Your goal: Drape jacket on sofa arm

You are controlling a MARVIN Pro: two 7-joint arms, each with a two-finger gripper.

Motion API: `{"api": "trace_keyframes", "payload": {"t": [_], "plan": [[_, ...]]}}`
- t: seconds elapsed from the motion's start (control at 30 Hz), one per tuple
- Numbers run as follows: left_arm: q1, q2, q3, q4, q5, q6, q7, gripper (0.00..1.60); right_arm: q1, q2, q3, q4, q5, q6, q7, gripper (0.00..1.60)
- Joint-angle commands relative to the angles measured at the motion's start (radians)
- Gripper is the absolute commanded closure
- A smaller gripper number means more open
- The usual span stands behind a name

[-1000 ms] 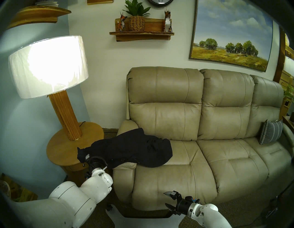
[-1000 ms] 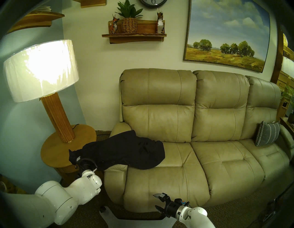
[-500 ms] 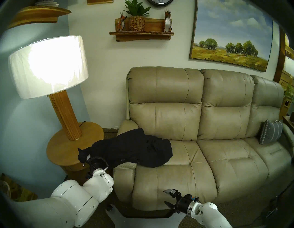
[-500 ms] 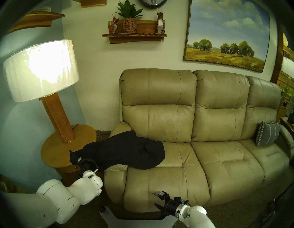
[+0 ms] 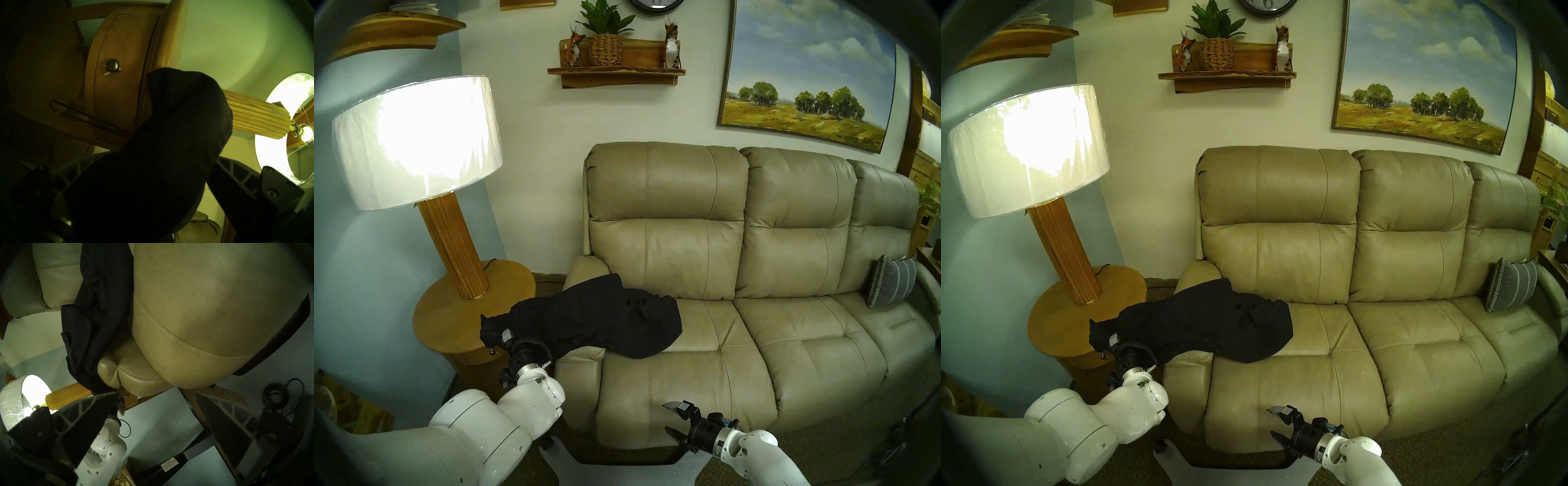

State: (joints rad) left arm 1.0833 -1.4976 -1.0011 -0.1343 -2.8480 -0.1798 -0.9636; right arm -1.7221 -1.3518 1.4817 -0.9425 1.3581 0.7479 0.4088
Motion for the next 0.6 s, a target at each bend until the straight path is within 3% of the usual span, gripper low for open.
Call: {"api": "trace_keyframes", "payload": {"t": [0.0, 0.13, 0.23, 0.33, 0.57], "plan": [[0.016, -0.006, -0.019, -0.010, -0.023, 0.062, 0.036, 0.00, 0.004, -0.003, 0.002, -0.018, 0.005, 0.003, 0.005, 0.00], [0.016, 0.019, -0.023, -0.012, -0.025, 0.122, 0.105, 0.00, 0.004, -0.002, 0.004, -0.015, 0.006, 0.001, 0.007, 0.00], [0.016, 0.018, -0.024, -0.009, -0.027, 0.127, 0.113, 0.00, 0.007, -0.002, 0.005, -0.008, 0.006, 0.000, 0.009, 0.00], [0.020, 0.025, -0.016, -0.002, -0.024, 0.168, 0.191, 0.00, 0.010, -0.003, 0.007, -0.001, 0.006, -0.002, 0.010, 0.00], [0.039, 0.015, -0.011, 0.002, -0.027, 0.214, 0.250, 0.00, 0.013, -0.004, 0.007, 0.003, 0.004, -0.001, 0.013, 0.00]]}}
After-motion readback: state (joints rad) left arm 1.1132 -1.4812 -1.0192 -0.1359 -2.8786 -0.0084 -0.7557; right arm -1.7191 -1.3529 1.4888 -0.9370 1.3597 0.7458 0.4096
